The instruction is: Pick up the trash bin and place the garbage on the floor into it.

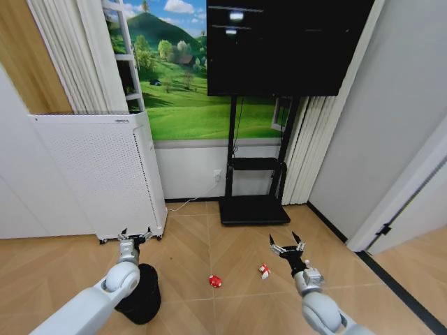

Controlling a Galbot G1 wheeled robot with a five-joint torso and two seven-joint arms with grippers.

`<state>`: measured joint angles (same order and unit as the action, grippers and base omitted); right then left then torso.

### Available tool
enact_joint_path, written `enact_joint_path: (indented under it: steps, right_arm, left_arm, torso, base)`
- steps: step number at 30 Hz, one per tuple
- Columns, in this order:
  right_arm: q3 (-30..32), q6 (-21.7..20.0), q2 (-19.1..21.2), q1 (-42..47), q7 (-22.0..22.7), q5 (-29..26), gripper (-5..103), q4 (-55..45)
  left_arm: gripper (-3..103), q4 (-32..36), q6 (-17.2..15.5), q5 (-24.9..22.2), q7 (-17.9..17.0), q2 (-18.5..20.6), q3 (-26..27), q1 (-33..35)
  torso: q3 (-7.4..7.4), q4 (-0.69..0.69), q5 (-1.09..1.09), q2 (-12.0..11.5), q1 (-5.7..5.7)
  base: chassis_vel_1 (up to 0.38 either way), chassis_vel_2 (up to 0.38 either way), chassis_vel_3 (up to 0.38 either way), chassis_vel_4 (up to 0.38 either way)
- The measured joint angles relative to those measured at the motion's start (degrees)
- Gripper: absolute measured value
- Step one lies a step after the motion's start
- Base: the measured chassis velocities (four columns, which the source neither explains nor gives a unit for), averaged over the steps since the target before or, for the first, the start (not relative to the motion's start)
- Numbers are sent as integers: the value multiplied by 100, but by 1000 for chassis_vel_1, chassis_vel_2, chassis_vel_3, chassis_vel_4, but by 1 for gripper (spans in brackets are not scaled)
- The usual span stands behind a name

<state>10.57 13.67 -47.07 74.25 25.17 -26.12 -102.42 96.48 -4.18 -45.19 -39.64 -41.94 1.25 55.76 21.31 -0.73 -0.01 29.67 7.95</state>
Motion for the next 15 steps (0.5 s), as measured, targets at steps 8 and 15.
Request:
enact_joint_path:
  steps: [8,15]
  right_arm:
    - [-32,4,-14,-44,12,57,100,49]
    - [15,39,-14,6,11,83,100,51]
  left_arm:
    - [100,-17,-2,2,-46,-76,47,53]
    - [100,-10,8,-8,-112,-130,92,135]
  torso:
    - [-125,-1,1,-203,-79]
    - [-237,-2,0,-385,-148]
  base:
    - [0,0,0,0]
    - [0,0,0,0]
